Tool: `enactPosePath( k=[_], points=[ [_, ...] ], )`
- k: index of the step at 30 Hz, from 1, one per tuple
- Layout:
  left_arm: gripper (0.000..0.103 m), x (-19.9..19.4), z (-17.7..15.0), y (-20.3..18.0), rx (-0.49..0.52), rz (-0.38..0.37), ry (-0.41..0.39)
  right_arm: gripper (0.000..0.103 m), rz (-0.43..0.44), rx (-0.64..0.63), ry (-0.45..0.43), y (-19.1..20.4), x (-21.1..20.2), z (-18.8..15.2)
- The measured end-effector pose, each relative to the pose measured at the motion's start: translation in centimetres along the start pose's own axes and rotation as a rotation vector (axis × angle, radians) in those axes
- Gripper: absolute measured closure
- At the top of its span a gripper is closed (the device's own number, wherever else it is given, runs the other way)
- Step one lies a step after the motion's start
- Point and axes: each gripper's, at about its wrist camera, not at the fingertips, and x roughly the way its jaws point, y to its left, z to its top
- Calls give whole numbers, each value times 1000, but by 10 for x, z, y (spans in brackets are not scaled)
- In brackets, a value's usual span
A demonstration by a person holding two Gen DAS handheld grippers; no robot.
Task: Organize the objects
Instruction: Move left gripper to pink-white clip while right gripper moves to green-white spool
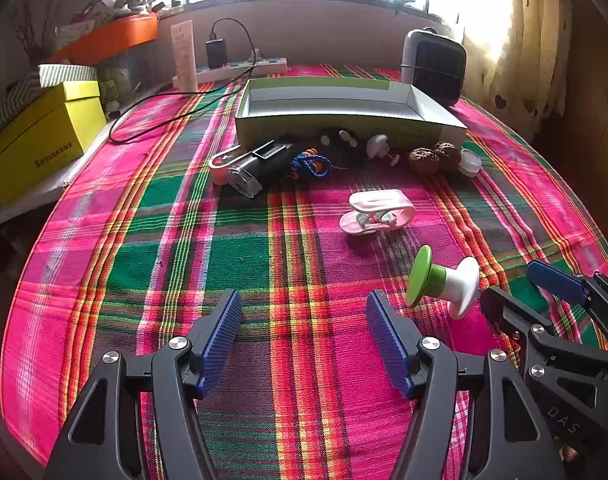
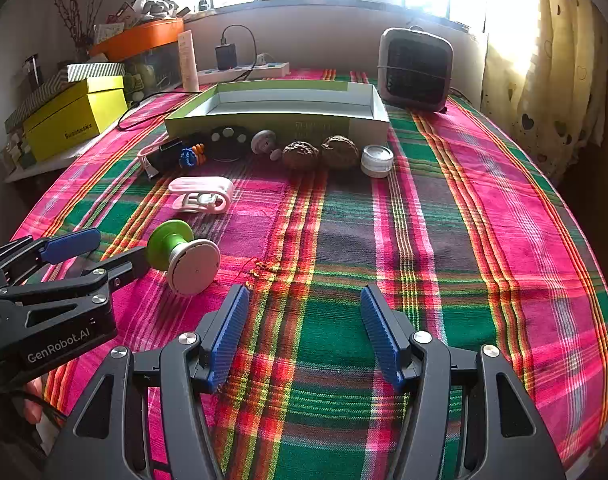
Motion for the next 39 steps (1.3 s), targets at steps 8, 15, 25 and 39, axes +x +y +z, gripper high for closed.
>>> enactPosePath(
  k=[8, 15, 25, 39],
  points=[
    [38, -1, 0, 1, 15, -13, 17, 44, 55, 1, 25, -5, -2, 5],
    [38, -3, 2, 11, 16, -24, 50, 44, 202, 10, -11, -6, -12, 15],
    [38, 0, 6, 36, -17, -12, 50, 44, 295, -180, -7, 31, -5, 24],
    [38, 7, 22, 44, -55, -99, 48, 58, 282, -199, 42, 32, 16, 30]
  ],
)
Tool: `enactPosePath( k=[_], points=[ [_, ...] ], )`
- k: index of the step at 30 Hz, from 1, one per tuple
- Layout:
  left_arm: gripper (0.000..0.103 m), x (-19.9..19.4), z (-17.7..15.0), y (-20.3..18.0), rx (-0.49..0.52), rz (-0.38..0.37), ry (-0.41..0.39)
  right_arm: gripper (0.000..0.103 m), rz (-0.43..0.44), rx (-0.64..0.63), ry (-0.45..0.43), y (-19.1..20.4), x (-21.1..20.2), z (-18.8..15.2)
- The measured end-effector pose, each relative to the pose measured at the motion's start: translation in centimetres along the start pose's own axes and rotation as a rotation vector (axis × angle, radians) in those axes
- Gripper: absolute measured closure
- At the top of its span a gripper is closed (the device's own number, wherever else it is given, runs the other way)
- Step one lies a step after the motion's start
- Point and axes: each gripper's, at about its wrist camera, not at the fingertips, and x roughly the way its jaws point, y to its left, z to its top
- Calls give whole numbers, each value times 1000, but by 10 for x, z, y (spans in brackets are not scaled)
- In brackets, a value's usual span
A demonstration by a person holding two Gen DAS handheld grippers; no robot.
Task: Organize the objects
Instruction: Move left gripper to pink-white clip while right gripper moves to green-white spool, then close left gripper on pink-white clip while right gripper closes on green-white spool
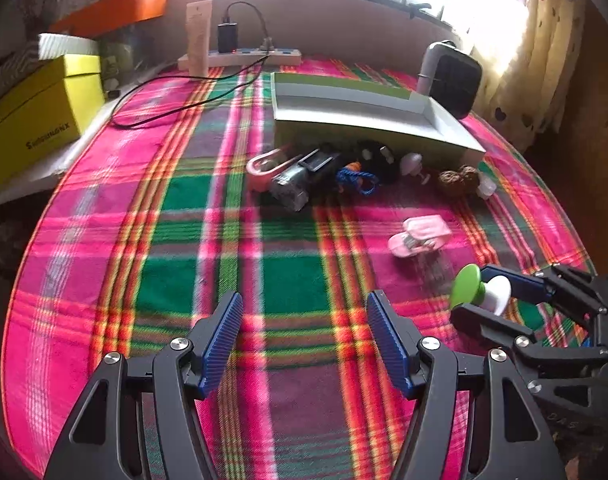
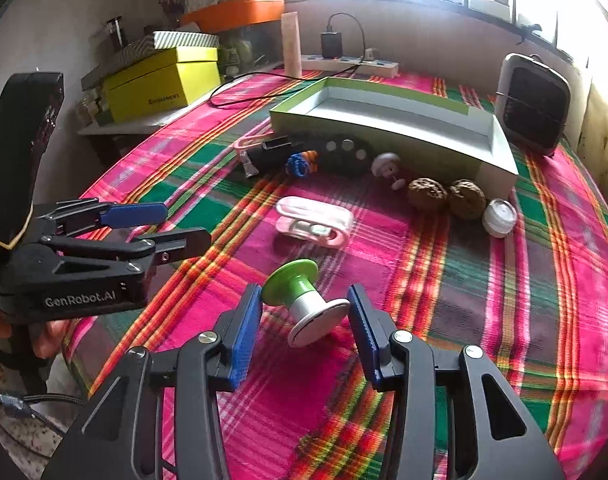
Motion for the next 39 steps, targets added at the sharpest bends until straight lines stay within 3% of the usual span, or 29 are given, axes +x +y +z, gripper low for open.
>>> enactPosePath(
  k=[10, 18, 24, 32, 39],
  points=[
    [39, 14, 18, -21, 67, -141, 8, 58, -34, 61, -8, -23, -6, -2],
    [39, 28, 29, -47, 169, -180, 6, 58, -67, 94, -2, -41, -9, -2],
    [41, 41, 37, -59, 211, -152, 17, 58, -67, 102, 0, -44, -9, -2],
    [70, 45, 40, -66, 247, -127, 12, 58, -65, 104, 1, -47, -7, 1],
    [87, 45, 41, -68, 253, -108, 12, 58, -63, 102, 2, -48, -5, 3]
  ],
)
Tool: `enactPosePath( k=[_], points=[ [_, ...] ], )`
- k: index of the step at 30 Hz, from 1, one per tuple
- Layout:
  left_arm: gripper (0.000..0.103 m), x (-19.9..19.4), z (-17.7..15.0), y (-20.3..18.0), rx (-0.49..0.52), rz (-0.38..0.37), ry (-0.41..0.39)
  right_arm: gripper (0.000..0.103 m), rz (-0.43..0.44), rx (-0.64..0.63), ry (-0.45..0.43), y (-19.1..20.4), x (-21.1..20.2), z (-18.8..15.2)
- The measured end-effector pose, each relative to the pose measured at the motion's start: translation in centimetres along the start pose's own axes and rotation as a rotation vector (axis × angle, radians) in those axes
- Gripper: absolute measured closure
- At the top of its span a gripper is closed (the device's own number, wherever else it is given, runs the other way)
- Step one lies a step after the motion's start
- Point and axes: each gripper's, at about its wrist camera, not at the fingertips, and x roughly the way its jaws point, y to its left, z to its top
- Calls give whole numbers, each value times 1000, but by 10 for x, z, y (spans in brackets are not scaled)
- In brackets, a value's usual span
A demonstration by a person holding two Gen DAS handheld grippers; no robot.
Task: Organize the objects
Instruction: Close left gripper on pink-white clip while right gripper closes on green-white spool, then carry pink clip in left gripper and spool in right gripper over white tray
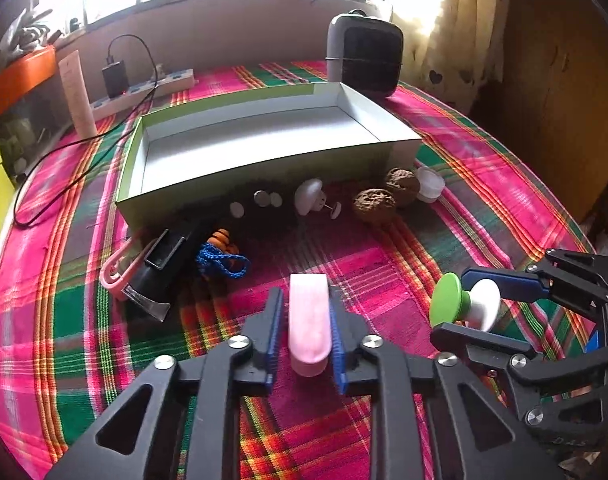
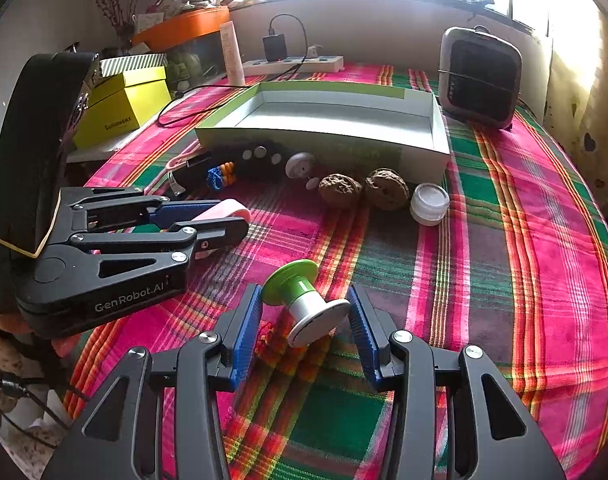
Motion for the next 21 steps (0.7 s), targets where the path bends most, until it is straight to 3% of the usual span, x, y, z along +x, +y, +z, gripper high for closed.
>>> enactPosePath(
  k=[21],
  points=[
    [87, -13, 26, 13, -60, 19, -54, 58, 14, 8, -67, -8, 4, 37]
  ],
)
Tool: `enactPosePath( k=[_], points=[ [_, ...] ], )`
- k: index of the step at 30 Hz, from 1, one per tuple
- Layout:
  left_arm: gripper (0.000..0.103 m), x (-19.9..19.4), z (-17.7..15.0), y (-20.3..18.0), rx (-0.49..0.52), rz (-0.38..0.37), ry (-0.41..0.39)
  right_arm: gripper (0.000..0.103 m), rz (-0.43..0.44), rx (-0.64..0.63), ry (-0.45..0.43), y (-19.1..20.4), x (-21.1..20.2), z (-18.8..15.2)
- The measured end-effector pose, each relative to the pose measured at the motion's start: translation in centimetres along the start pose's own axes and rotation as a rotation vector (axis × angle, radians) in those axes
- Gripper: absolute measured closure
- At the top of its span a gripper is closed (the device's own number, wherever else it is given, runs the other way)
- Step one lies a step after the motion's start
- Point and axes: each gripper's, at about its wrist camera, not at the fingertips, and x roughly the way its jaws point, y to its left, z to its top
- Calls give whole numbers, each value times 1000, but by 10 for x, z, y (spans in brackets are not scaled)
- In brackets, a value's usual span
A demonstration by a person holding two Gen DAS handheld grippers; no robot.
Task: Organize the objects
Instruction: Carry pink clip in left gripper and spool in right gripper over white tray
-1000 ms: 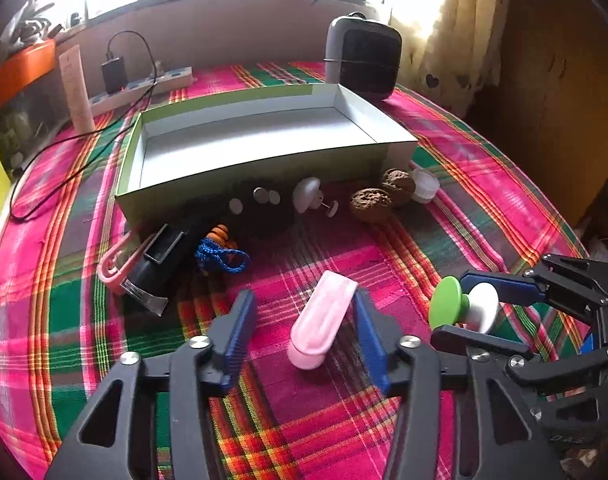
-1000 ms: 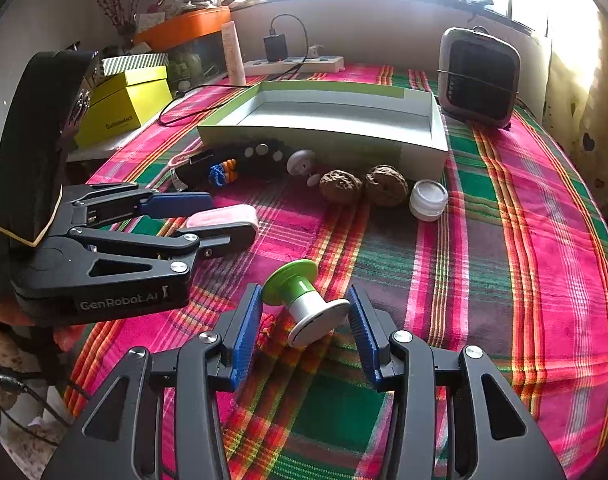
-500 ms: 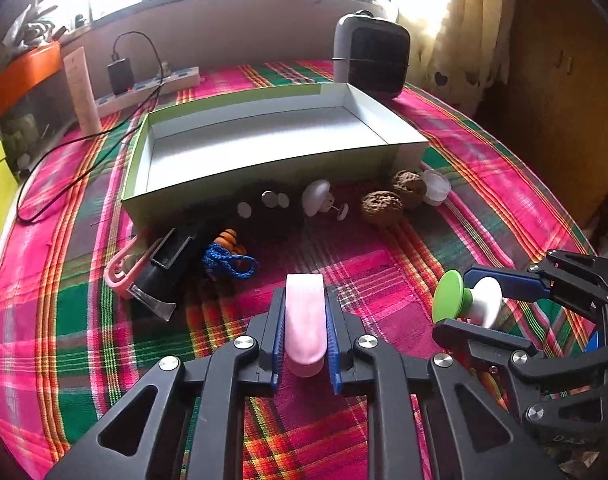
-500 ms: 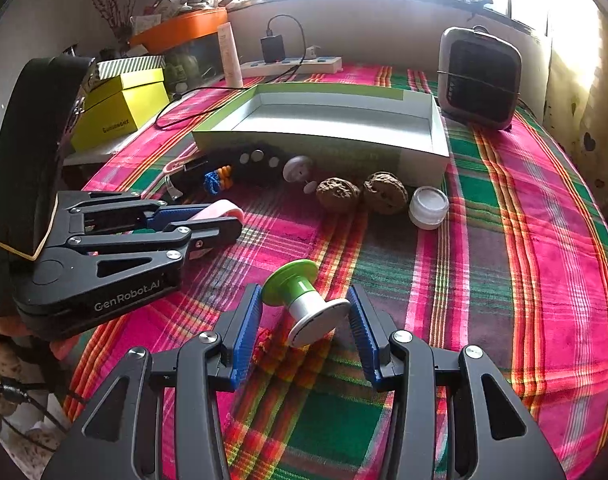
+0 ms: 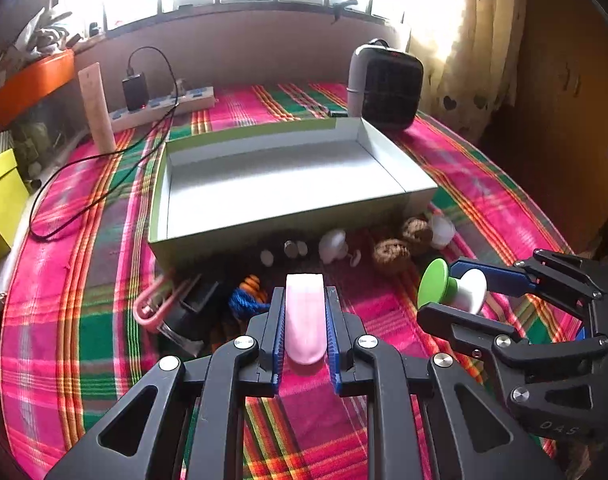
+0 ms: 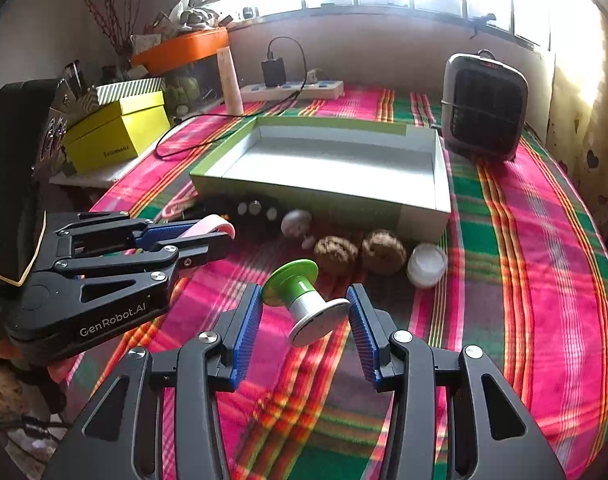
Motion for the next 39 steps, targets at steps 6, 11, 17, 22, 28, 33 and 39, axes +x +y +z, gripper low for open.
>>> enactPosePath(
  k=[6, 11, 17, 22, 28, 33, 39],
  points=[
    [87, 2, 16, 8, -31, 5, -20, 58, -1, 3, -16, -6, 6, 17],
    [87, 7, 33, 17, -55, 3, -30, 58, 4, 19, -45, -11, 10, 38],
    [87, 22, 53, 31, -87, 7, -20, 58, -10, 27, -57, -20, 25, 66],
    [87, 37, 67, 40, -98, 22, -15, 58, -26, 46, -38, -30, 47, 82],
    [87, 56, 75, 50, -116, 39, 13, 58, -30, 71, 20, -39, 75, 87],
    [87, 67, 77, 57, -126, 38, 31, 58, -36, 71, 45, -42, 89, 88],
    [87, 76, 78, 58, -123, 39, 53, 58, -57, 72, 71, -46, 97, 91]
  ],
)
